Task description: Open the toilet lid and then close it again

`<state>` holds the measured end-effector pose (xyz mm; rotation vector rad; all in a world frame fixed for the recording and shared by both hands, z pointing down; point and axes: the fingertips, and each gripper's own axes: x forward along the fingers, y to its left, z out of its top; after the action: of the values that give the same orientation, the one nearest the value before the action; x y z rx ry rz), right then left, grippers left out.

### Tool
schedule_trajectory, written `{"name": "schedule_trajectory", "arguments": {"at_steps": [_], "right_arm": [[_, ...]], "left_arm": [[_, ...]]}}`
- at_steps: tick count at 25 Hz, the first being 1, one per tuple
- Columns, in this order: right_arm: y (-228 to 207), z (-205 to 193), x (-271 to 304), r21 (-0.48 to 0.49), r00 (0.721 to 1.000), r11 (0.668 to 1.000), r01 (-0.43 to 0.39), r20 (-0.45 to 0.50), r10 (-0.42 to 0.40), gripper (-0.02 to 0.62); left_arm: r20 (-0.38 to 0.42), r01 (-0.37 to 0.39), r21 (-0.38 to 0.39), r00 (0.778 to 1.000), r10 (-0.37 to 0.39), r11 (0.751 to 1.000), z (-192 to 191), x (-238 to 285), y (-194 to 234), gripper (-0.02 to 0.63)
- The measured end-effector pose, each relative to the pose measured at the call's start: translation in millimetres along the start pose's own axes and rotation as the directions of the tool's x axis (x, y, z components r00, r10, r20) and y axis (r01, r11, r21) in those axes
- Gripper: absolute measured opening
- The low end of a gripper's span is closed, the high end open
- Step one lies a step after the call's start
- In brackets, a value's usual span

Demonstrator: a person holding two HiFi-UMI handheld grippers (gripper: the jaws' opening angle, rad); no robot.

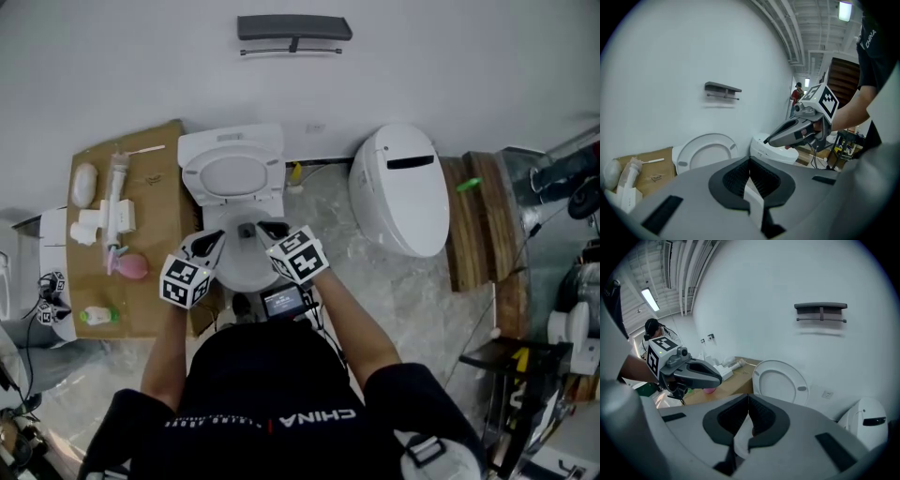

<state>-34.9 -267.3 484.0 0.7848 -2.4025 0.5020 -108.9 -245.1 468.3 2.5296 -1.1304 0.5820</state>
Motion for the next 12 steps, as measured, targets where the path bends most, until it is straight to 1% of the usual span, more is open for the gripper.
{"name": "schedule_trajectory", "arguments": {"at_steps": [3,8,12], "right_arm": [[-3.1,6.3,1.9,-0.011,1.0,1.0,-0.012,0.008,0.012,0.015],[-5.2,-1.3,5.3,-0.022,1.0,0.999,-0.024,-0.018,0.024,0.015],[-9.6,2.7,13.8,-0.043,0.999,0.998,-0.038,-0.03,0.037,0.015]], "left_arm": [[0.0,-0.02,0.0,1.0,0.02,1.0,3.0,0.9,6.6,0.009],[-0.009,-0.027,-0.004,1.0,0.027,1.0,2.4,4.5,8.5,0.011],[-0.025,-0.036,0.018,0.999,0.037,0.999,4.5,12.9,21.7,0.011]]}}
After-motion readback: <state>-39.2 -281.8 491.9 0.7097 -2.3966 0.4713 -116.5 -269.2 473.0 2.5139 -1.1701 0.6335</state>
